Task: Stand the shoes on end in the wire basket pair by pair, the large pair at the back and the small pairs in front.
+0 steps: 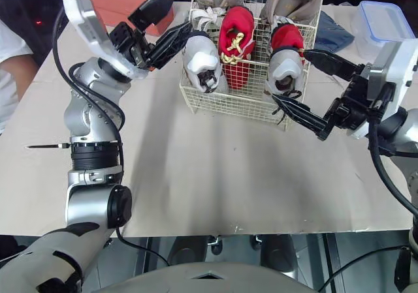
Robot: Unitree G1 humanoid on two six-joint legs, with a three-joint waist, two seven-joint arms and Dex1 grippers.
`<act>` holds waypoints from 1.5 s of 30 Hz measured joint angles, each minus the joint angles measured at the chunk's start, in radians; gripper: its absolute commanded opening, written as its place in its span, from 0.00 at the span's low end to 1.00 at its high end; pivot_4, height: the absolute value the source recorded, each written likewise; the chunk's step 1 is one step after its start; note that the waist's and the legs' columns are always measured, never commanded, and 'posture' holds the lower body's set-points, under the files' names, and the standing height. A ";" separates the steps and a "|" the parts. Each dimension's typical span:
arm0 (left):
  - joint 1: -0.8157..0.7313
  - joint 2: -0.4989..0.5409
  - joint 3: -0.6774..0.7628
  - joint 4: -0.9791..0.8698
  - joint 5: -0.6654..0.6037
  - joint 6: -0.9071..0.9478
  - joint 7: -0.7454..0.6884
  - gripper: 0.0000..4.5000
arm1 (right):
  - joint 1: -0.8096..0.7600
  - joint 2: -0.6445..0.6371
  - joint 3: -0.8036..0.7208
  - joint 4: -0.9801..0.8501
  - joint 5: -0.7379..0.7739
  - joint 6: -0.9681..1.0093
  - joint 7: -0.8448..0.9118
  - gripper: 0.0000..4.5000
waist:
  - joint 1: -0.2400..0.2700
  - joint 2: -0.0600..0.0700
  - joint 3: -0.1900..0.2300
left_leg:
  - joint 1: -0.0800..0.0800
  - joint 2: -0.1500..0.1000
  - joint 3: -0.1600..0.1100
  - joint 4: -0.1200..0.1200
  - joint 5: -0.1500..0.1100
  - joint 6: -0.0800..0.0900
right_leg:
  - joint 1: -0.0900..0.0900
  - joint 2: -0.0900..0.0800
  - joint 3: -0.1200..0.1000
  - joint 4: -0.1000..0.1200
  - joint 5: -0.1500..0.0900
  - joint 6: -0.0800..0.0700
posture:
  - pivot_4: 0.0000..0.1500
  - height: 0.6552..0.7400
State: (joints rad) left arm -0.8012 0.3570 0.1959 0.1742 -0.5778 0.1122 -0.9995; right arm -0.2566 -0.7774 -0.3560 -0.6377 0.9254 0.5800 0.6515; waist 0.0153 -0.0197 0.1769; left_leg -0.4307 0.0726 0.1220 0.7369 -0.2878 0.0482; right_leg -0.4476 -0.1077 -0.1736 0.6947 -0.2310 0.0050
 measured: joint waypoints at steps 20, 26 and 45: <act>-0.050 0.036 -0.081 0.188 0.152 -0.139 -0.007 0.99 | 0.003 0.008 0.032 -0.013 0.006 -0.002 -0.005 1.00 | 0.006 0.000 -0.002 | 0.000 0.000 -0.003 0.002 0.000 0.000 | 0.001 0.000 -0.001 0.001 0.000 0.001 | 1.00 0.36; -0.013 0.070 0.043 0.020 -0.091 0.013 -0.033 0.99 | 0.068 0.007 -0.026 -0.010 0.007 -0.010 0.005 1.00 | -0.005 0.000 -0.001 | 0.001 0.000 -0.001 -0.001 0.000 0.000 | 0.000 0.000 0.001 0.000 0.000 0.000 | 1.00 0.36; 0.846 0.262 0.156 -0.190 0.006 0.113 -0.008 0.99 | 0.422 0.105 -0.023 0.475 -0.413 -0.423 0.262 1.00 | -0.002 0.003 -0.001 | 0.001 0.001 -0.002 0.000 0.000 0.000 | 0.000 0.000 0.003 0.001 -0.003 0.004 | 1.00 0.36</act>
State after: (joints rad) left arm 0.0447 0.6192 0.3523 -0.0157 -0.5719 0.2247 -1.0078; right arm 0.1651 -0.6729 -0.3786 -0.1629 0.5128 0.1566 0.9131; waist 0.0130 -0.0171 0.1756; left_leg -0.4298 0.0738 0.1203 0.7364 -0.2881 0.0482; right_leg -0.4480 -0.1078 -0.1702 0.6953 -0.2340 0.0087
